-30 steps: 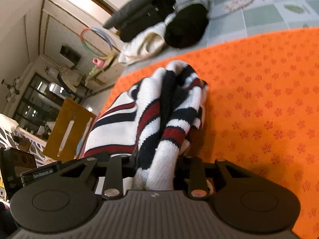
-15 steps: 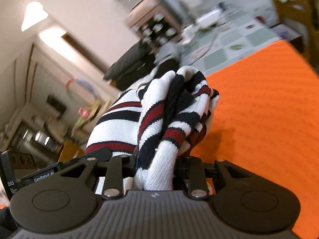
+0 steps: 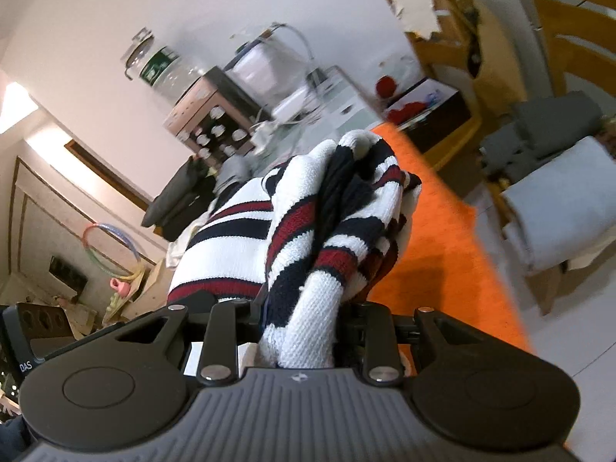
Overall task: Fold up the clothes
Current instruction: 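Carry the cardigan bundle with both tools over to the grey-cushioned chair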
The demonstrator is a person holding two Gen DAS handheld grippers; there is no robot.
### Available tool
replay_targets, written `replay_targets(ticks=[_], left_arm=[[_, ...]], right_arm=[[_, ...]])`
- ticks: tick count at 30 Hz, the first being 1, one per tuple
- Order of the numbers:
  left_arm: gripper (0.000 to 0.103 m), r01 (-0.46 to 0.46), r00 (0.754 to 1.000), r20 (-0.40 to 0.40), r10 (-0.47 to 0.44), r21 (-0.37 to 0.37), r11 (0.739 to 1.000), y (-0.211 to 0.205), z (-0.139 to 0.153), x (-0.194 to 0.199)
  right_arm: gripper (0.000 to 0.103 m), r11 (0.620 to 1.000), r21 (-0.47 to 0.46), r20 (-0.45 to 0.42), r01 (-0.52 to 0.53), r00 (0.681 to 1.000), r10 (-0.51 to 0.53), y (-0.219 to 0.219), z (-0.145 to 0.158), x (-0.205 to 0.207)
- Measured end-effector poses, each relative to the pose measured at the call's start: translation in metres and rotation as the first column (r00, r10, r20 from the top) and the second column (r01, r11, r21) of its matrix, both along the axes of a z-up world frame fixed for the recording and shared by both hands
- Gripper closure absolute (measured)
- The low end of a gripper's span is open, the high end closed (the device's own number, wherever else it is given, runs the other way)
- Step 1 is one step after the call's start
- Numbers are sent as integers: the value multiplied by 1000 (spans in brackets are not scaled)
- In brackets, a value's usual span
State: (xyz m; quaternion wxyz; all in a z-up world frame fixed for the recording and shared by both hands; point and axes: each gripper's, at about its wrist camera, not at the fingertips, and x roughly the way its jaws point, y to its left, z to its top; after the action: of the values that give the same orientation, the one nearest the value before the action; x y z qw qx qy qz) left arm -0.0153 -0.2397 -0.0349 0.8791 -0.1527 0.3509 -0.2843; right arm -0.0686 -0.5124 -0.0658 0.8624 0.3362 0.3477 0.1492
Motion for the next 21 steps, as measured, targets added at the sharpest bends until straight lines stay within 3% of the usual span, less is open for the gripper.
replay_targets(ticks=[9, 21], left_arm=[[45, -73, 996, -59, 72, -15, 997, -125, -20, 15], [45, 11, 999, -51, -9, 48, 999, -233, -48, 106]], right_arm=[[70, 997, -31, -20, -74, 997, 73, -148, -9, 23], [70, 1000, 27, -22, 16, 1000, -15, -274, -49, 85]])
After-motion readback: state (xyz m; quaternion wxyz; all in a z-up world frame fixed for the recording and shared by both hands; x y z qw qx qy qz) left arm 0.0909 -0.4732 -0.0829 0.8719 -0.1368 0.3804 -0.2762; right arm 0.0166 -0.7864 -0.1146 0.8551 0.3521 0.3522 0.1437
